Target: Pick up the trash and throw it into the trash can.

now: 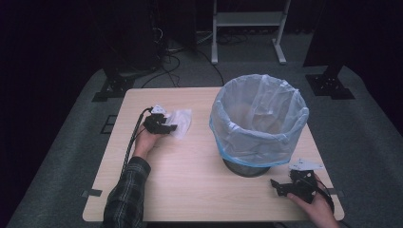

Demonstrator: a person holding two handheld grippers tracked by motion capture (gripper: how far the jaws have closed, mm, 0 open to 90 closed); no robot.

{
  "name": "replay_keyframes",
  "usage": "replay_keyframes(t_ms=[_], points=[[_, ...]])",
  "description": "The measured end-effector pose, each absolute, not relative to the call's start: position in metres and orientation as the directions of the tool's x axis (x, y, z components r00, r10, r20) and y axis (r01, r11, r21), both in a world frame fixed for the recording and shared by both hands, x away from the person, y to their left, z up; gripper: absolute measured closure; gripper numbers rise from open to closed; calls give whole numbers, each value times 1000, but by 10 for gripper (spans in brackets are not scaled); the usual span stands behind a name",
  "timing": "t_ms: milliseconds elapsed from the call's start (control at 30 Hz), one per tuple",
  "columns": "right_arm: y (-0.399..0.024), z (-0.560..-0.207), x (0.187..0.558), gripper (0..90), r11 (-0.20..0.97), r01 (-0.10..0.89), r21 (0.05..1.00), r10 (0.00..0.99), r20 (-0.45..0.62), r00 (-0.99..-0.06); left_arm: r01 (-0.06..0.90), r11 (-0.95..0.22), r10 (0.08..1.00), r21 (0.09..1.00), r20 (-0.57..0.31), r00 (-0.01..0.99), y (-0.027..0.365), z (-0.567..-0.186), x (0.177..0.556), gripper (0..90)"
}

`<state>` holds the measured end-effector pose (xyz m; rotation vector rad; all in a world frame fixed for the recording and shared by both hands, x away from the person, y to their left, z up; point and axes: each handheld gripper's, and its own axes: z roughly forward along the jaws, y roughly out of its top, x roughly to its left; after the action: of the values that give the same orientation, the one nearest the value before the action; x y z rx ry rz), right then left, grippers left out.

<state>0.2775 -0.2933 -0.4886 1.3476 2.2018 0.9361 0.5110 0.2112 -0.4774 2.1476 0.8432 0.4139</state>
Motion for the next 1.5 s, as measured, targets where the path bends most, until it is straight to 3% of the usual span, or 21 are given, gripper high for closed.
replay_keyframes(t_ms=[167, 233, 633, 1033, 1500], points=[[-293, -489, 277, 9, 313, 625, 715, 888, 13, -460, 433, -491, 676, 756, 17, 737, 209, -475, 509, 805], [-293, -489, 277, 9, 313, 625, 715, 888, 13, -460, 436, -490, 675, 755, 13, 737, 208, -475, 508, 848], [-293, -489, 277, 9, 313, 625, 715, 888, 13, -460, 431, -436, 663, 790, -41, 747, 209, -461, 500, 857], [-293, -489, 277, 9, 313, 625, 715, 888, 13, -460, 425, -326, 636, 844, -137, 759, 215, -427, 484, 861], [-293, -489, 277, 9, 313, 625, 715, 888, 13, -460, 378, -282, 565, 882, -165, 808, 208, -380, 457, 864]])
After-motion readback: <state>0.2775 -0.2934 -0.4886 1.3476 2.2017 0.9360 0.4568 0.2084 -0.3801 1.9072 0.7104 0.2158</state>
